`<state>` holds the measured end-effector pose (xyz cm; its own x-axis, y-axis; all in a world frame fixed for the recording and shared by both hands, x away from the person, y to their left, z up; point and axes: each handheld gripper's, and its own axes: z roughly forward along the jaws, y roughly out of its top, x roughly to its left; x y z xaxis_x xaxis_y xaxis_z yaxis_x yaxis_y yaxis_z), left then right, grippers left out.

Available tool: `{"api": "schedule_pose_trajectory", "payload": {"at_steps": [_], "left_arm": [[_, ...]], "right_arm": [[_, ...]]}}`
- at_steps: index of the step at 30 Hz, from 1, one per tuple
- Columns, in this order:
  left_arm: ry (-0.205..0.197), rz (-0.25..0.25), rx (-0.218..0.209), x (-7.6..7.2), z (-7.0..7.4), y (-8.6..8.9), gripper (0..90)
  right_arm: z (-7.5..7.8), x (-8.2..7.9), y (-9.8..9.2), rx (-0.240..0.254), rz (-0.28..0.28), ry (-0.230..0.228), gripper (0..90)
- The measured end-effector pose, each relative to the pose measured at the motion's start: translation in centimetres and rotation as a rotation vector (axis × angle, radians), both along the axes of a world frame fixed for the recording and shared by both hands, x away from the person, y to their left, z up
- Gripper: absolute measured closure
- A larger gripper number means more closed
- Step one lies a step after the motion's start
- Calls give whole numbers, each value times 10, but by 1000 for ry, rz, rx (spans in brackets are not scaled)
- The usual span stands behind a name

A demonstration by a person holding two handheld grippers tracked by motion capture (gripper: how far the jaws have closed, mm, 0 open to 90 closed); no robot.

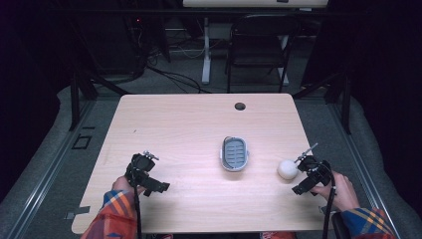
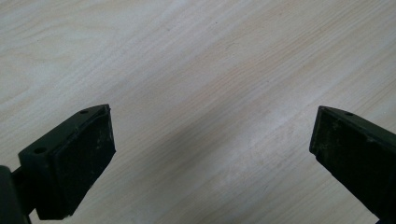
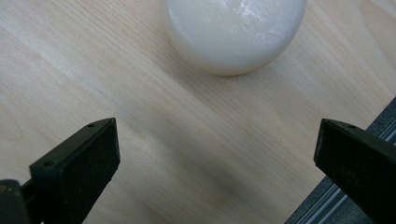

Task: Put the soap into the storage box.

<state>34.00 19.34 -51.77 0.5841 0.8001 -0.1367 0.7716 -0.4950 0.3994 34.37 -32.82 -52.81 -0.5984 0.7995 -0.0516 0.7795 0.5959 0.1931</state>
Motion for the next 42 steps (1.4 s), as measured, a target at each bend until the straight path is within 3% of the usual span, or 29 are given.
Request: {"api": "schedule_pose_trajectory", "payload": {"at_steps": [7,9,10,13,26,29,32,36,40,41,42], "left_arm": [[-1,3,-2,0,-1,0,1],[-1,4,-2,0,0,0,1],[1,4,-2,0,0,0,1],[3,0,0,1,0,-1,1],[4,3,-2,1,0,-1,1],[5,2,-1,1,-1,-1,1],[5,2,0,1,-1,-1,1],[6,2,0,1,-1,-1,1],[6,2,0,1,-1,0,1],[6,2,0,1,-1,0,1],[6,1,0,1,-1,0,1]], "right_arm": [[-2,-1,1,8,-11,1,3],[1,1,1,-20,24,28,4],[-1,0,2,-10,7,9,4],[1,1,2,-44,27,30,8],[11,7,5,-25,43,10,10],[12,8,6,4,33,-10,11],[16,11,6,-26,55,2,11],[17,13,8,4,38,-18,11],[19,17,10,-8,51,-20,11],[22,19,10,-36,69,-5,11],[20,20,11,-15,56,-13,11]]}}
